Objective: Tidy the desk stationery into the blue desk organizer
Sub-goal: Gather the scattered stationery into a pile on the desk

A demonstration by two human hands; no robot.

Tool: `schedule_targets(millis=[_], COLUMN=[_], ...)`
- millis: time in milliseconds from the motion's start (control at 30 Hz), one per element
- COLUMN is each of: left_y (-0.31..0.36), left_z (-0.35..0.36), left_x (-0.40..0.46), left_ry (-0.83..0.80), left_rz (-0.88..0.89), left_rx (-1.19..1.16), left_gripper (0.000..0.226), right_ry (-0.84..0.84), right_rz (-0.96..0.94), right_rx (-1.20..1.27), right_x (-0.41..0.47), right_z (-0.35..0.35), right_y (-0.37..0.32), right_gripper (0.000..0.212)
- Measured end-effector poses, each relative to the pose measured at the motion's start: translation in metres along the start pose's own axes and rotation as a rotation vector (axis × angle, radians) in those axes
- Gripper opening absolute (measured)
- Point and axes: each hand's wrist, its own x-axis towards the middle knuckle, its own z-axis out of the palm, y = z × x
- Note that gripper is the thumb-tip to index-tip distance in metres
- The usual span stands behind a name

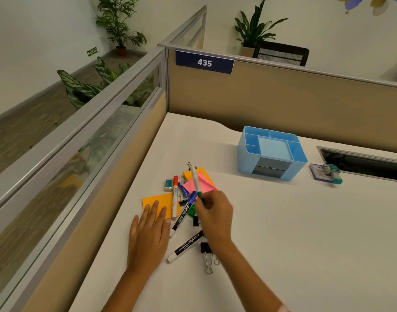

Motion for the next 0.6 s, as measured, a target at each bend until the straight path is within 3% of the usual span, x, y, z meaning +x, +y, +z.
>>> schedule_targets(millis=[167,367,600], left_y=[0.0,0.003,0.002], left_z=[-0.004,-0.006,-0.007], left_x=[0.0,-0.002,-0.002], left_ry=[0.017,0.013,-0.016], left_rz=[-0.012,-0.003,0.002], left_rx=[-0.026,-0.025,-0.051], left_gripper=[0.08,0.079,0.083], right_ry=[-0.121,-0.255,-0.19], right_rz=[-0.069,-0.041,-0.037], right_rx=[-0.162,-0.31,-0.251], right_x=[-0.029,-0.023,-0.021], right_z=[0.033,0.045,0.027], right_y=[-0.014,-0.015,-0.011], right_gripper=[0.005,0.02,0.019])
